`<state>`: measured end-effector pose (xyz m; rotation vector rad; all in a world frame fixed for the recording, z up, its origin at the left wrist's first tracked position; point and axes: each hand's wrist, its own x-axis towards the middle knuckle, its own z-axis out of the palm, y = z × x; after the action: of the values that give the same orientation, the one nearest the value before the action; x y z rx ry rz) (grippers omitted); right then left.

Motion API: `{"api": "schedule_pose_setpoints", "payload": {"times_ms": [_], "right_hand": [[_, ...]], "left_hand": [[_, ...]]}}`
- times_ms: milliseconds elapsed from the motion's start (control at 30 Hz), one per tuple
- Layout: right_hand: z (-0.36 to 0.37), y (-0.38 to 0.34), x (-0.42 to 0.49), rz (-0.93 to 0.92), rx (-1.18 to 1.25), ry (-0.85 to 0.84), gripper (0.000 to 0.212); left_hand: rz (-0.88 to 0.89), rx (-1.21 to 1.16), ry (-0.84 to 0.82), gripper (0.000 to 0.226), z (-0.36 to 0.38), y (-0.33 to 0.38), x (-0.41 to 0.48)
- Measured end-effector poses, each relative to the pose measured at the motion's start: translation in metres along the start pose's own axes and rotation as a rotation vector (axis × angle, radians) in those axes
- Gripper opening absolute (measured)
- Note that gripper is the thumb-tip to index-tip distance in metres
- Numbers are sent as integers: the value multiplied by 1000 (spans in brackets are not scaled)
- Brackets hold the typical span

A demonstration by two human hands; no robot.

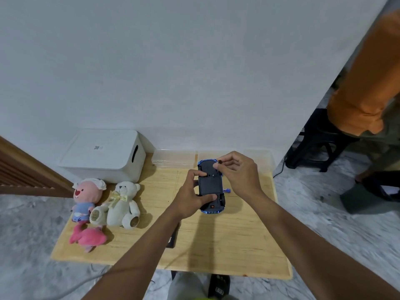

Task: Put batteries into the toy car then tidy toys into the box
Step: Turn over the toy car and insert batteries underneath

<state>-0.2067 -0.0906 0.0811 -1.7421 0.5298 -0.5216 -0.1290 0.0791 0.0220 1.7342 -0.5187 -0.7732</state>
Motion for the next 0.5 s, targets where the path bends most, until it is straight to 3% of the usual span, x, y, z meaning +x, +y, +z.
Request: {"api": "schedule_pose_setpoints", "payload": {"times_ms": [500], "right_hand": [[5, 9, 13, -7, -24, -9, 15]], "left_hand": [[-42, 4, 7, 63, -8, -4, 4]]}}
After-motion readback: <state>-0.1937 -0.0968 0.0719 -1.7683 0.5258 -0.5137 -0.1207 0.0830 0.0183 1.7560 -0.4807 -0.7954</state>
